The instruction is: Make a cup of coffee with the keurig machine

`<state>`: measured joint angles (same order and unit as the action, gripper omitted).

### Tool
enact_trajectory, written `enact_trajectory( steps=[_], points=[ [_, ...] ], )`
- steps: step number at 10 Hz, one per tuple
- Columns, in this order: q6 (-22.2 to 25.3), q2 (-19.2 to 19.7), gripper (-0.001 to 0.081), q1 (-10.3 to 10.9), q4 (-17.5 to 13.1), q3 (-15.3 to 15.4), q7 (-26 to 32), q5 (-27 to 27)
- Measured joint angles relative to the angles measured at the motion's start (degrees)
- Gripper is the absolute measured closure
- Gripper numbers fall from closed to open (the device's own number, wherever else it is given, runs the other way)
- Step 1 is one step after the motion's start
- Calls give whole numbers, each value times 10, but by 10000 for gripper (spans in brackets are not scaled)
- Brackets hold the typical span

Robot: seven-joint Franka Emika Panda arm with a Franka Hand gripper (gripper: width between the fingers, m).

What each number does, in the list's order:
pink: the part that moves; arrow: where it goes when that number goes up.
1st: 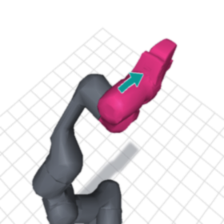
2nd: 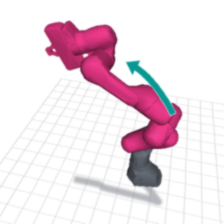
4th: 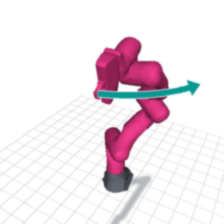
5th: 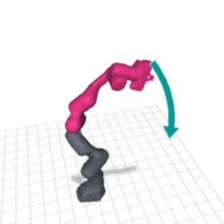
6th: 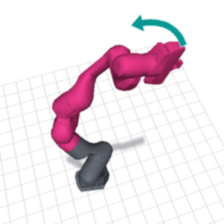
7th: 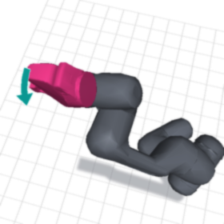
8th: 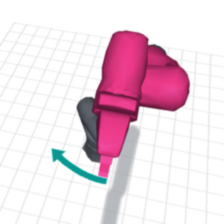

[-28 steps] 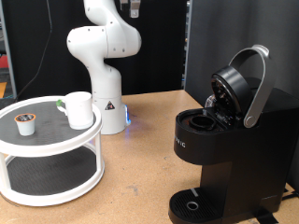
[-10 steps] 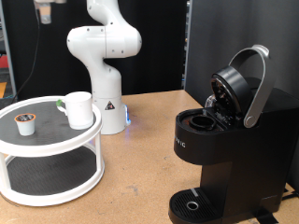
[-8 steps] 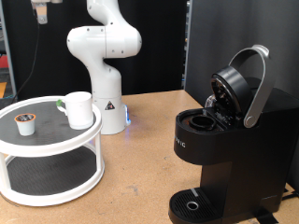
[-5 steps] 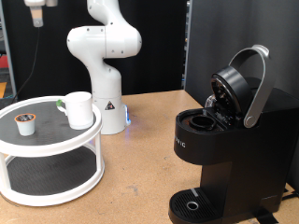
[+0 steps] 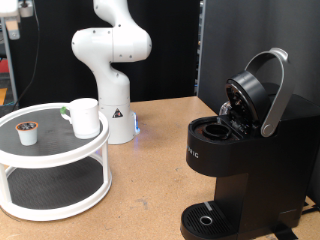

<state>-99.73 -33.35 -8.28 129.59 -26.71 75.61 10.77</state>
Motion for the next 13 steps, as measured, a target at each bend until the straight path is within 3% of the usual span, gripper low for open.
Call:
enact_trajectory(
  steps=[6, 13],
  points=[
    [-4, 21, 1, 0, 1, -10, 31, 25],
    [-143, 23, 1, -13, 111, -23, 33, 52]
  ],
)
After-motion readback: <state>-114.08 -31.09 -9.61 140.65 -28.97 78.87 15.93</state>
